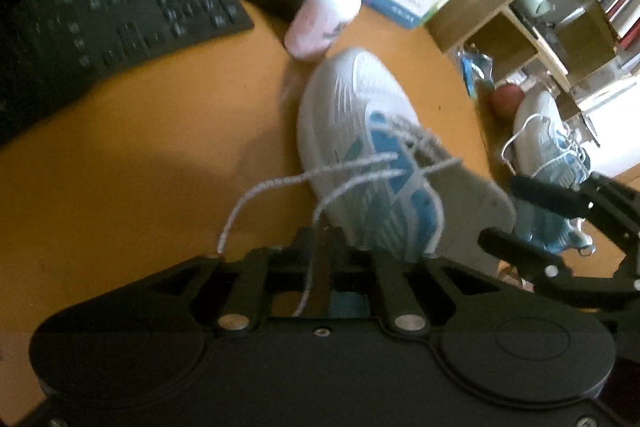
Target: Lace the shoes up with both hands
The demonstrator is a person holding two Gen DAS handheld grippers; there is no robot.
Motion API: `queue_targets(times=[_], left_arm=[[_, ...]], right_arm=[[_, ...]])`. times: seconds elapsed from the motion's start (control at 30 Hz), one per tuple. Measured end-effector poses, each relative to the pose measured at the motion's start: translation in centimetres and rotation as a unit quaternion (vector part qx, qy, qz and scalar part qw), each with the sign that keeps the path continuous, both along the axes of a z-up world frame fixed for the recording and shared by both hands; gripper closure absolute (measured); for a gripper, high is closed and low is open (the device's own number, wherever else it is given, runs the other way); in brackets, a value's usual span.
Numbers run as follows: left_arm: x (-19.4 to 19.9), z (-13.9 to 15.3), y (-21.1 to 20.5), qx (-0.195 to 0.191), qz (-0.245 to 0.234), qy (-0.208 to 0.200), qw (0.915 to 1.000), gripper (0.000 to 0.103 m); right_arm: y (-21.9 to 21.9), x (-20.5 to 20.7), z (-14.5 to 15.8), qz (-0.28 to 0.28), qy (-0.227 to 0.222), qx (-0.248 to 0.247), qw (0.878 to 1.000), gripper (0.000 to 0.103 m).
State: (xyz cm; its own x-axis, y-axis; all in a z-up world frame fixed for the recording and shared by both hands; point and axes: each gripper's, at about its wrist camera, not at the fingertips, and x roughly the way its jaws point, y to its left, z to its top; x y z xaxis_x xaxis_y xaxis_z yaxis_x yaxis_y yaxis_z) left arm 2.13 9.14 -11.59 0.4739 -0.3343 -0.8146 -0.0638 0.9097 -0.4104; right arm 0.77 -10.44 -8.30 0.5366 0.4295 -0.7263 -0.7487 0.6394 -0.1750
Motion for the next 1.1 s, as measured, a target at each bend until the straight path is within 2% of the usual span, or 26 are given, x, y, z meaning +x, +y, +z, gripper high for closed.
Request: queue_targets(times=[0.2,0.3,0.37,0.47,0.57,0.67,0.77,0.87,1.0,1.03,1.1], left_arm=[[-2.1,2.5,1.1,0.024,-0.007,-0.039,0.9989,0.066],[-3.7,3.4,2.2,0.056,-0.007,-0.050,0.9971,0.066],[-4.8,3.2,2.0,0.087,-0.033,-0.048,0.9945,0.066],[-5.7,2.4,0.8,0.108,-0.089,-0.042,0.9893,0.066],[-6.1,1.0,-1.4,0.138,-0.142,-0.039,0.9794,0.068],[-6.0,-0.6,-4.0,0.180,-0.190,-0.038,0.9644,0.076],[-5.8,-1.3,-4.9,0.205,-0.208,-0.034,0.9558,0.081],[-5.7,-1.8,-4.7,0.224,-0.215,-0.017,0.9503,0.084],[-5.7,-2.4,-3.8,0.228,-0.218,-0.001,0.9489,0.085],[-5.7,-2.5,-3.7,0.227,-0.220,0.002,0.9489,0.087],[-5.7,-2.9,-3.6,0.230,-0.230,0.009,0.9457,0.101]], right_arm=[[0.1,0.0,0.0,0.002,0.000,0.002,1.000,0.054],[0.0,0.1,0.2,0.000,-0.001,0.009,1.000,0.054],[-0.1,0.1,0.3,-0.001,0.001,0.014,1.000,0.054],[-0.1,0.1,0.4,0.001,0.006,0.020,1.000,0.054],[0.2,-0.3,0.3,0.009,0.009,0.020,1.000,0.054],[0.6,-0.8,0.3,0.017,0.011,0.017,1.000,0.054],[0.8,-1.4,0.4,0.020,0.007,0.012,1.000,0.052],[0.6,-1.8,0.6,0.017,0.008,0.014,1.000,0.052],[0.3,-2.1,0.8,0.010,0.008,0.022,1.000,0.052],[0.2,-2.0,0.9,0.006,0.012,0.029,0.999,0.052],[-0.1,-1.8,1.1,-0.005,0.024,0.049,0.998,0.051]])
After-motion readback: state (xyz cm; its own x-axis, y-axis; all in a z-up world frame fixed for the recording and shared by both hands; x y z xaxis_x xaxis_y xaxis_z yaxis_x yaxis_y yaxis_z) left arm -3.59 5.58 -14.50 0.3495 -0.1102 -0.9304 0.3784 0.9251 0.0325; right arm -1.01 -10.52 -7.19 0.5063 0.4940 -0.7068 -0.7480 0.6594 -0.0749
